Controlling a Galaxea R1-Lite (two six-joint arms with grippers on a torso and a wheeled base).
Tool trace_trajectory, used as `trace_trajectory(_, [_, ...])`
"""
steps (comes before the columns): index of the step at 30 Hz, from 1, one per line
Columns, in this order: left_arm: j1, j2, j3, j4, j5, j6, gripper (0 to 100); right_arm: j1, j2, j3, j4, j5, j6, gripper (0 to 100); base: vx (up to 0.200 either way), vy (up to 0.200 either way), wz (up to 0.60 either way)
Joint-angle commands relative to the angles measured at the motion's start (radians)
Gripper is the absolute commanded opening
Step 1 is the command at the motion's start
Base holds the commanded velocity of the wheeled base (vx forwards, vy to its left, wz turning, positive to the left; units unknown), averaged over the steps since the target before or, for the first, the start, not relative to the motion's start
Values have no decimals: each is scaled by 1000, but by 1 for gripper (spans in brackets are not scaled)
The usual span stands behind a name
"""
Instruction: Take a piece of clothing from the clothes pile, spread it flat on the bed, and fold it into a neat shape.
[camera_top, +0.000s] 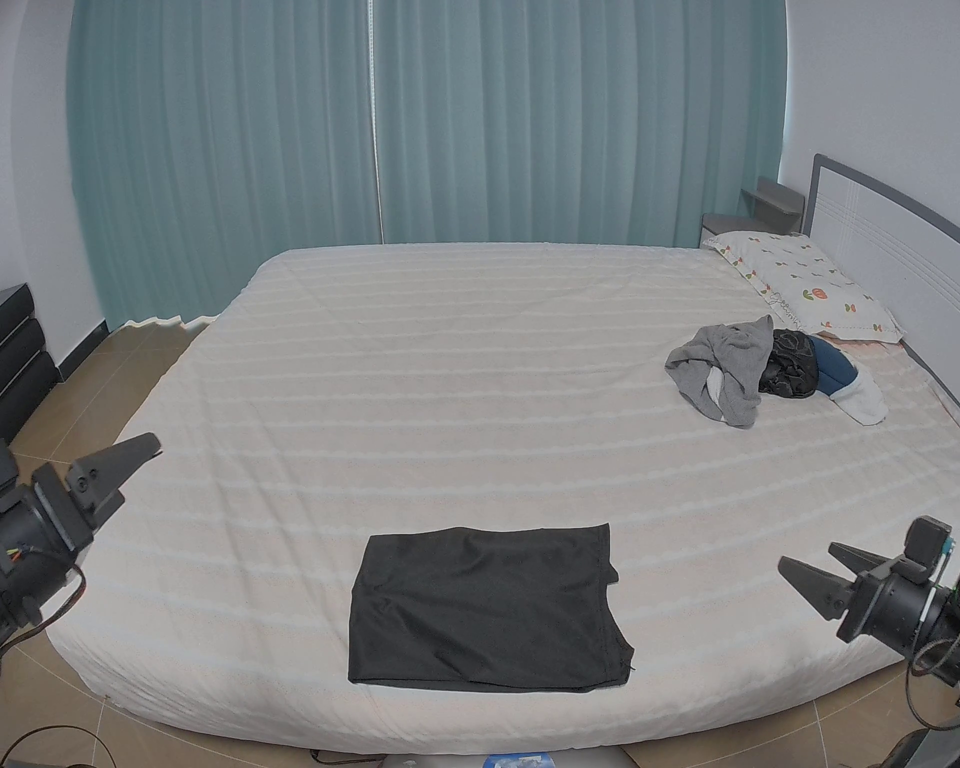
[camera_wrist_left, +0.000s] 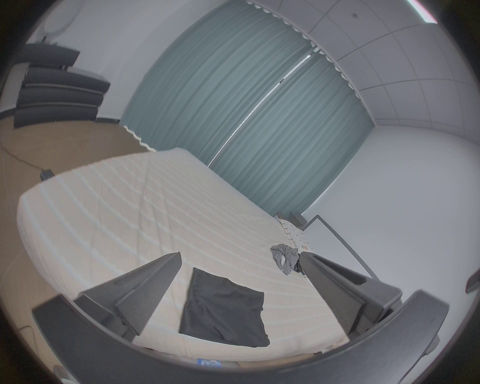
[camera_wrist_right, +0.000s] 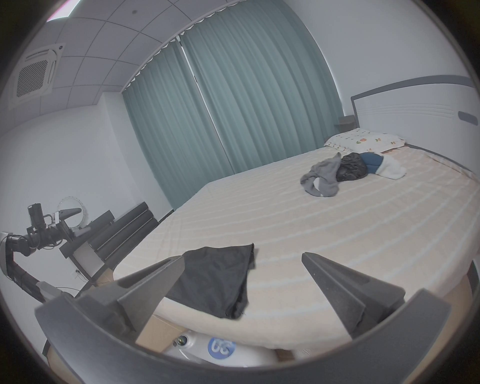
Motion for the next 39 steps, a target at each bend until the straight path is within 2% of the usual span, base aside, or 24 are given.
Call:
trace_trajectory(1, [2,-447,-56,302,163,223,100,-167,-673,-86,587,27,-58,100,0,0,0])
trace_trajectory(4, [5,-479,-56,326,194,255,100,-207,-700,-120,647,50,-58,100,0,0,0])
trace_trajectory(6, [51,-539,-54,380,203,284,100,-264,-742,-166,771,70,-64,100,0,0,0])
trace_trajectory(11, [155,-617,-51,424,197,310,100,-288,-851,-195,906,131,-129,100,0,0,0])
trace_trajectory(17, [249,-731,-39,461,195,390,100,-288,-959,-229,1055,123,-242,100,0,0,0])
trace_trajectory(21, [289,-792,-28,490,191,434,100,-290,-956,-252,1057,106,-250,100,0,0,0])
trace_trajectory(23, [289,-815,7,492,189,462,100,-290,-956,-252,1055,77,-254,100,0,0,0])
trace_trajectory(27, [275,-861,30,493,191,485,100,-291,-956,-230,1066,-32,-261,100,0,0,0])
trace_trajectory(28, [273,-864,37,492,192,500,100,-290,-956,-212,1068,-85,-261,100,0,0,0])
trace_trajectory(33, [273,-863,93,478,192,523,100,-293,-956,-167,1071,-236,-265,100,0,0,0])
trace_trajectory(34, [273,-863,93,478,192,523,100,-293,-956,-167,1071,-236,-265,100,0,0,0])
trace_trajectory(35, [273,-863,106,466,191,523,100,-305,-956,-175,1077,-263,-281,100,0,0,0])
trace_trajectory(36, [272,-863,130,438,186,525,100,-331,-956,-197,1091,-276,-317,100,0,0,0])
trace_trajectory(39, [273,-863,193,367,166,540,100,-386,-956,-243,1140,-271,-343,100,0,0,0])
